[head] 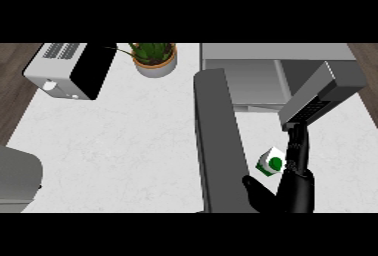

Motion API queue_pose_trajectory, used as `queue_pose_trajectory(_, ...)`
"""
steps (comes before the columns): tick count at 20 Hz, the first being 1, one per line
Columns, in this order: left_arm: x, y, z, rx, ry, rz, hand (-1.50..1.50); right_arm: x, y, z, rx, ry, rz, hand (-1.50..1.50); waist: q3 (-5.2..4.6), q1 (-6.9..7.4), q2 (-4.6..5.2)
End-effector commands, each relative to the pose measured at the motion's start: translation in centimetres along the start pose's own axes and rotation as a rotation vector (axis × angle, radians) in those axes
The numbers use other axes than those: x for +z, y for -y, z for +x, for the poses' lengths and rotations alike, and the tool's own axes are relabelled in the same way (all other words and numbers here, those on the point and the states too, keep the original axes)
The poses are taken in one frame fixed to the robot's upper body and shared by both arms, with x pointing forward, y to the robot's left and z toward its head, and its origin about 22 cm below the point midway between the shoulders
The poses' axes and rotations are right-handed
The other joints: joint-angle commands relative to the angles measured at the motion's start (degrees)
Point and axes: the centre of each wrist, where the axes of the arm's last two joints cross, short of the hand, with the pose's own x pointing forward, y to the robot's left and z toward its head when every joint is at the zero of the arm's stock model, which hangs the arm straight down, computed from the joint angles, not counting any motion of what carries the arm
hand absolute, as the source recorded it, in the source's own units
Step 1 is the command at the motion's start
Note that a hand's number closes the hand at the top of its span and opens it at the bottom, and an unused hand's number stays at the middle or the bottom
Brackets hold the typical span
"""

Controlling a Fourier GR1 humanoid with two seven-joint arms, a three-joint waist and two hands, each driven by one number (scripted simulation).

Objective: Pick up the milk, place it into the microwave and close the microwave

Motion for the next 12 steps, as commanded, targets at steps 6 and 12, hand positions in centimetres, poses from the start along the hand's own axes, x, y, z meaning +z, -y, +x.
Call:
queue_pose_trajectory(6,-0.2,-0.2,0.8,-0.007,0.008,0.001,-1.50,1.6,4.1,-7.1,0.097,-0.081,-0.080,-1.50,0.20,-0.27,0.38)
queue_pose_trajectory(12,0.7,-1.5,0.4,-0.002,0.012,0.011,-1.50,0.8,7.5,-9.5,0.073,-0.087,-0.081,-1.50,0.15,-0.25,0.35)
